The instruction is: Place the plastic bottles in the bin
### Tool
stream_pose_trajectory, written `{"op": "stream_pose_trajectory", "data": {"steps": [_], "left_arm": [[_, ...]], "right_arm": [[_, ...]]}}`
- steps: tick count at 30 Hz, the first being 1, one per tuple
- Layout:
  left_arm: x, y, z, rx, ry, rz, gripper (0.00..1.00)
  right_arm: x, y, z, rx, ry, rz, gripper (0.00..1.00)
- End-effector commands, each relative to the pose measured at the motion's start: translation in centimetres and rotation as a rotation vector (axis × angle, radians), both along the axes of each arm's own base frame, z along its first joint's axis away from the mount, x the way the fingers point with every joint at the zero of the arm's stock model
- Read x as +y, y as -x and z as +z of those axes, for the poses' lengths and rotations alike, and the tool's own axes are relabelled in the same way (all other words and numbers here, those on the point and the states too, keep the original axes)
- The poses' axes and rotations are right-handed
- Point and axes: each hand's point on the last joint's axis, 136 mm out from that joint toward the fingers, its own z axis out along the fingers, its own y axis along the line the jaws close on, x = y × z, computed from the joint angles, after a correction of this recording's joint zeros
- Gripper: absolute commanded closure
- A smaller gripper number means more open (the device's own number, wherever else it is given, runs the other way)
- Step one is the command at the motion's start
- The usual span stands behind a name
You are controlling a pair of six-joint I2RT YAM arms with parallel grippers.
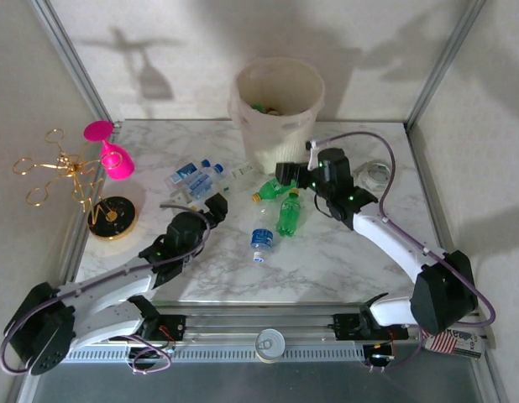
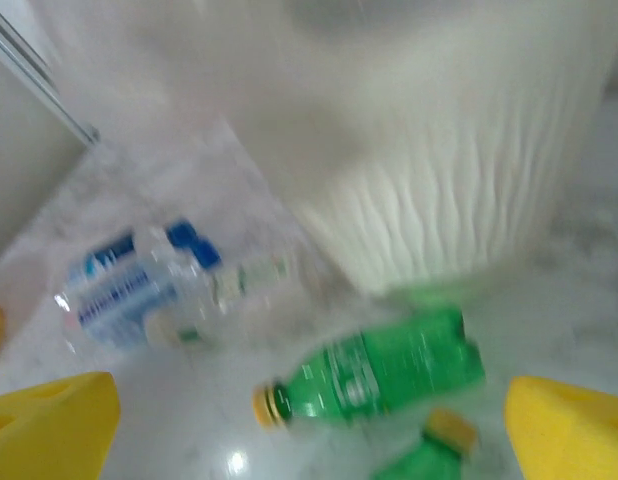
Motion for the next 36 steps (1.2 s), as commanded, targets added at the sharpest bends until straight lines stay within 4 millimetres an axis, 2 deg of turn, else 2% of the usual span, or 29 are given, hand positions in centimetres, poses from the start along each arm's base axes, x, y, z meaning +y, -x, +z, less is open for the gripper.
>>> {"op": "stream_pose_trajectory", "data": {"steps": [1,8,11,15,20,28,36], "left_arm": [[-2.9,-1.6,2.0,-0.042,0.043,-0.095,0.00],[-7.5,-3.1,1.2,-0.008,0.093,-0.224,0.00],[-8.9,-3.3,0.4,0.015,0.090,-0.270,0.00],[-10.0,-3.2,-0.4,0.046,0.080,-0.310,0.00],[-10.0,-3.0,-0.8,0.063,0.067,-0.309,0.00],[-8.3,-2.3,-0.7,0.057,0.042,-0.261,0.00],[-6.7,-1.7,-0.8,0.051,0.024,-0.213,0.00]], "right_arm": [[-1.5,1.9,-2.8,0.091,0.016,-0.060,0.01],[-2.2,5.2,-9.8,0.305,0.028,-0.087,0.01],[-1.9,5.9,-11.7,0.354,0.011,-0.093,0.01],[-1.2,5.8,-13.5,0.395,-0.011,-0.096,0.01],[0.0,5.0,-15.3,0.438,-0.017,-0.089,0.01],[0.8,3.3,-17.4,0.468,-0.012,-0.121,0.01],[1.0,3.2,-20.1,0.520,-0.005,-0.139,0.04]]}}
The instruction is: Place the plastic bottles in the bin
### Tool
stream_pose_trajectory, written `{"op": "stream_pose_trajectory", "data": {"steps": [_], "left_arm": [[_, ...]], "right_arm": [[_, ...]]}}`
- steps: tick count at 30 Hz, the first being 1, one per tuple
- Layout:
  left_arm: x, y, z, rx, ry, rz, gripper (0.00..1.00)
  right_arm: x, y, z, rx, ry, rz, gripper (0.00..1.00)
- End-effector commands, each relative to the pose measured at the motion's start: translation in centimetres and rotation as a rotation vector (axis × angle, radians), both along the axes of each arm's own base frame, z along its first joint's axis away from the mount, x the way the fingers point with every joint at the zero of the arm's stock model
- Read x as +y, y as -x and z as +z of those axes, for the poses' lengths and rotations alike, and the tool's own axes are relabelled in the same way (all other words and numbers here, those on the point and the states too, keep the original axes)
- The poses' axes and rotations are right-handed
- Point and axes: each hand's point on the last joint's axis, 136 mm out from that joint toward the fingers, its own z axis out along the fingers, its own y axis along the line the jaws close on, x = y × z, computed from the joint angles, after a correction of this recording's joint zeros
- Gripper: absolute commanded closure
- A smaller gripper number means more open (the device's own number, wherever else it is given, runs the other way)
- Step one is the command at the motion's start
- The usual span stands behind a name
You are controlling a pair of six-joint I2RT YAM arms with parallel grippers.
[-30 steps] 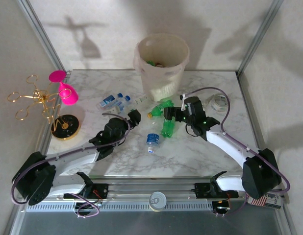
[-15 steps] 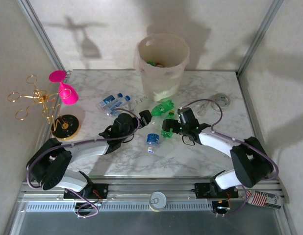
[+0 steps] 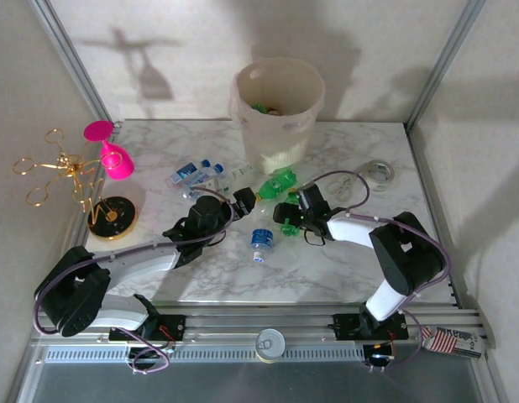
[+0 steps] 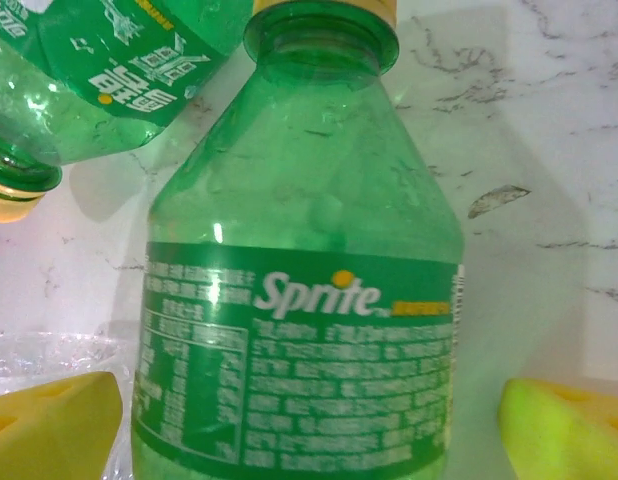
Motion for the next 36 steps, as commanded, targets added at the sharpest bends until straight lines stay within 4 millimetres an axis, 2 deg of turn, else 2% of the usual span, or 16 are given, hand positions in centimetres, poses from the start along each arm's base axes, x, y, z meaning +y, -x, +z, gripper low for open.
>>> {"op": "stream_pose_trajectory", "data": {"steps": [1,5,15,23,28,30,36], "left_arm": [[1.0,0.5,-0.3,-0.003,-0.030,0.033,0.01],[1.4,0.6,-0.3,-0.006,-0.032,0.045,0.01],[1.6,0.7,-0.5,-0.001,-0.028,0.052,0.00],[1.9,0.7,-0.4,-0.005,-0.031,0.063,0.00],[2.5,0.7,-0.3,-0.018,-0.048,0.085,0.00],[2.9,0.8,-0.1,-0.027,-0.052,0.097,0.00],[4.9,1.3,-0.1,-0.048,-0.052,0.148,0.01]], "right_arm": [[0.9,-0.4,-1.0,0.015,-0.024,0.000,0.05],[0.9,-0.2,-1.2,0.022,-0.025,0.004,0.12],[1.0,-0.2,-0.3,-0.001,-0.038,0.011,0.35],[0.6,-0.3,1.4,-0.046,-0.045,0.005,0.41],[0.2,-0.6,4.2,-0.112,-0.048,-0.003,0.41],[-0.2,-1.1,5.9,-0.158,-0.041,-0.014,0.41],[-1.2,-3.3,12.9,-0.338,-0.009,-0.027,0.42]]}}
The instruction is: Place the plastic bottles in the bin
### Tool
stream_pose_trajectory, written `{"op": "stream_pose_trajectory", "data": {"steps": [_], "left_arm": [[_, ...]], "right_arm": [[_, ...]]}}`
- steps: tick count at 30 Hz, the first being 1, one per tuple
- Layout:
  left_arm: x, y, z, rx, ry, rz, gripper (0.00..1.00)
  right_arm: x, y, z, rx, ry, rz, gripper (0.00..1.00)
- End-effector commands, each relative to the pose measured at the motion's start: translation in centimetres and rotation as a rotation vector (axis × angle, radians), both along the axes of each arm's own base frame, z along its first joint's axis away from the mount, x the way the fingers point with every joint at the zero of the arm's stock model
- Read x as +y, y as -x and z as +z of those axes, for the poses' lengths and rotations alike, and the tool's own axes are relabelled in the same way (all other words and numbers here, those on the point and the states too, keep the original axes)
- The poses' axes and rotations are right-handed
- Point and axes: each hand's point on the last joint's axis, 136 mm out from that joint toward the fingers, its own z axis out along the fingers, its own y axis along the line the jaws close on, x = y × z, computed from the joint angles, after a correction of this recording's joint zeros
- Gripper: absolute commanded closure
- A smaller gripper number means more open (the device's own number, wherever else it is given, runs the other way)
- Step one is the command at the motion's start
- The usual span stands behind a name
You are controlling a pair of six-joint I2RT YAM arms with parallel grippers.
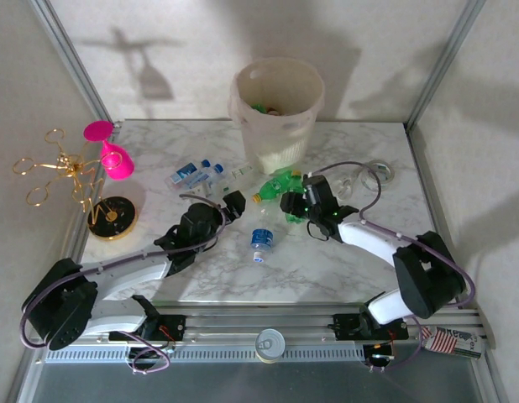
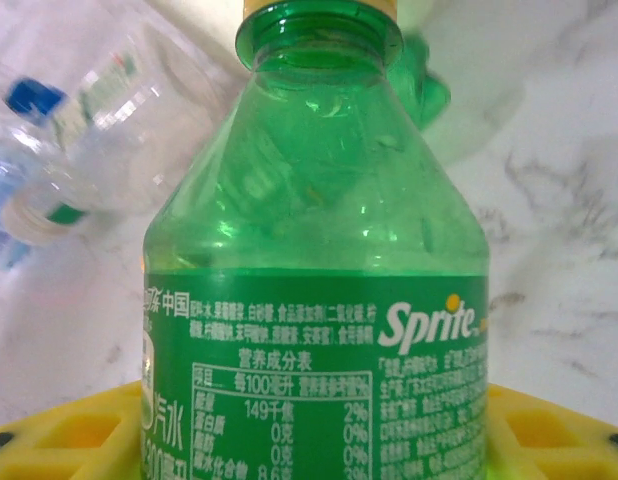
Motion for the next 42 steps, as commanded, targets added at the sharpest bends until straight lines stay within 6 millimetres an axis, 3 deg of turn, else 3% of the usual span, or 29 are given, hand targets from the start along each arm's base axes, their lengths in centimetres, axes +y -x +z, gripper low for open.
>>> {"op": "stream_pose_trajectory", "data": {"steps": [1,6,14,18,21,24,28,35,39,42], "left_arm": [[1.9,0.4,-0.1,-0.018,-0.022,0.057,0.00],[4.1,1.2,-0.5,-0.027,-0.016,0.110,0.00],[7.1,2.5,-0.2,-0.060,0.012,0.180,0.00],[7.9,3.2,0.0,-0.073,0.023,0.196,0.00],[8.4,3.7,-0.1,-0.076,0.035,0.204,0.00],[8.9,4.2,0.1,-0.082,0.052,0.208,0.00],[9.8,4.8,0.5,-0.102,0.068,0.228,0.00],[11.4,5.9,0.2,-0.103,0.070,0.267,0.00],[12.0,6.3,0.3,-0.110,0.083,0.285,0.00],[12.4,6.5,0.4,-0.114,0.085,0.296,0.00]], "right_arm": [[-1.0,-2.2,5.7,-0.155,0.035,-0.032,0.43],[-1.6,-4.3,13.5,-0.346,0.001,-0.055,0.43],[-0.2,-6.3,25.5,-0.620,-0.075,-0.011,0.44],[0.5,-7.5,30.3,-0.739,-0.088,0.006,0.44],[1.4,-9.2,32.3,-0.790,-0.099,0.023,0.44],[2.9,-11.2,33.1,-0.811,-0.102,0.056,0.44],[4.6,-14.5,32.8,-0.798,-0.072,0.078,0.44],[7.0,-19.8,28.1,-0.688,0.013,0.097,0.43],[7.6,-21.7,25.4,-0.628,0.050,0.096,0.41],[8.0,-22.3,24.4,-0.605,0.057,0.104,0.38]]}}
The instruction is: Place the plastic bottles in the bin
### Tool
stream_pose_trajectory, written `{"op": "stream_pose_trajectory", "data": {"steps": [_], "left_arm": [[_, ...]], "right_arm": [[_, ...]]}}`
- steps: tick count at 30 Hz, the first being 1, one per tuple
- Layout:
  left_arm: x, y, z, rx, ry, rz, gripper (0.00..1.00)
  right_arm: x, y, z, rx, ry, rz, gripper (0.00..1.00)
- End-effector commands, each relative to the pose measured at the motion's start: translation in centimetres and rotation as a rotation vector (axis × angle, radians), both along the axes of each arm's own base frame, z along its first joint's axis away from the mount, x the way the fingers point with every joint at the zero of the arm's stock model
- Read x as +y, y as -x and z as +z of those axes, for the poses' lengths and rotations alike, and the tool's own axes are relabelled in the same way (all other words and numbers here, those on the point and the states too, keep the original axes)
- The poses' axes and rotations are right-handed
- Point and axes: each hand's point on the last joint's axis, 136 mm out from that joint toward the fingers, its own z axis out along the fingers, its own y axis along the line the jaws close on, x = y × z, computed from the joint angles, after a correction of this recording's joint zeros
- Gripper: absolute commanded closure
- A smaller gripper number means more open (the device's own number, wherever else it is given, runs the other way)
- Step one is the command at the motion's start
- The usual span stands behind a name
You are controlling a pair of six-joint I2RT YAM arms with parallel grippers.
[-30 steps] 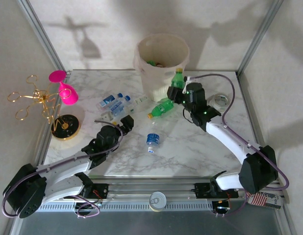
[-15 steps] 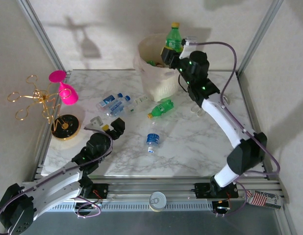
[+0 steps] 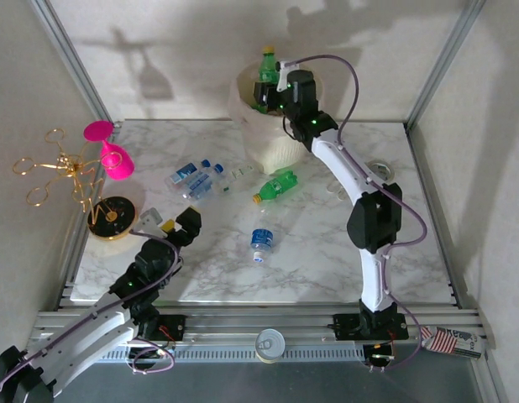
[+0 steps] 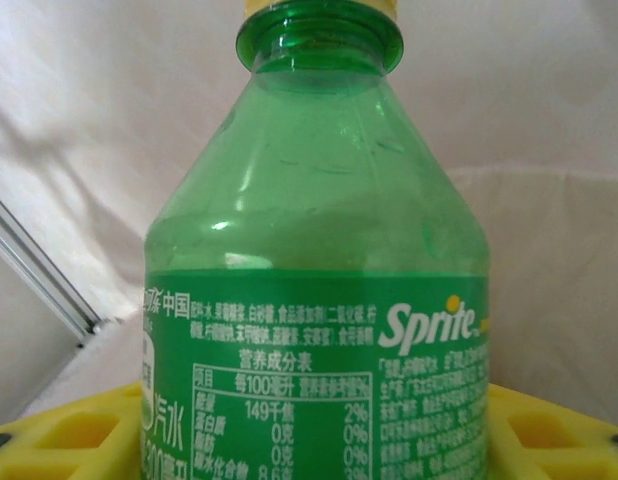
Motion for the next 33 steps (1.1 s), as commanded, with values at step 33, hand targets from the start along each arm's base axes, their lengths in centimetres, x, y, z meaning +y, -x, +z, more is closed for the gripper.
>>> {"op": "stream_pose_trajectory", "data": {"steps": [33], "left_arm": [[-0.6,-6.2,2.9,0.062,-0.181,-0.022,0.00]], "right_arm": [[-7.5,14.2,5.7,-0.170,-0.060,0.020,0.01]]}}
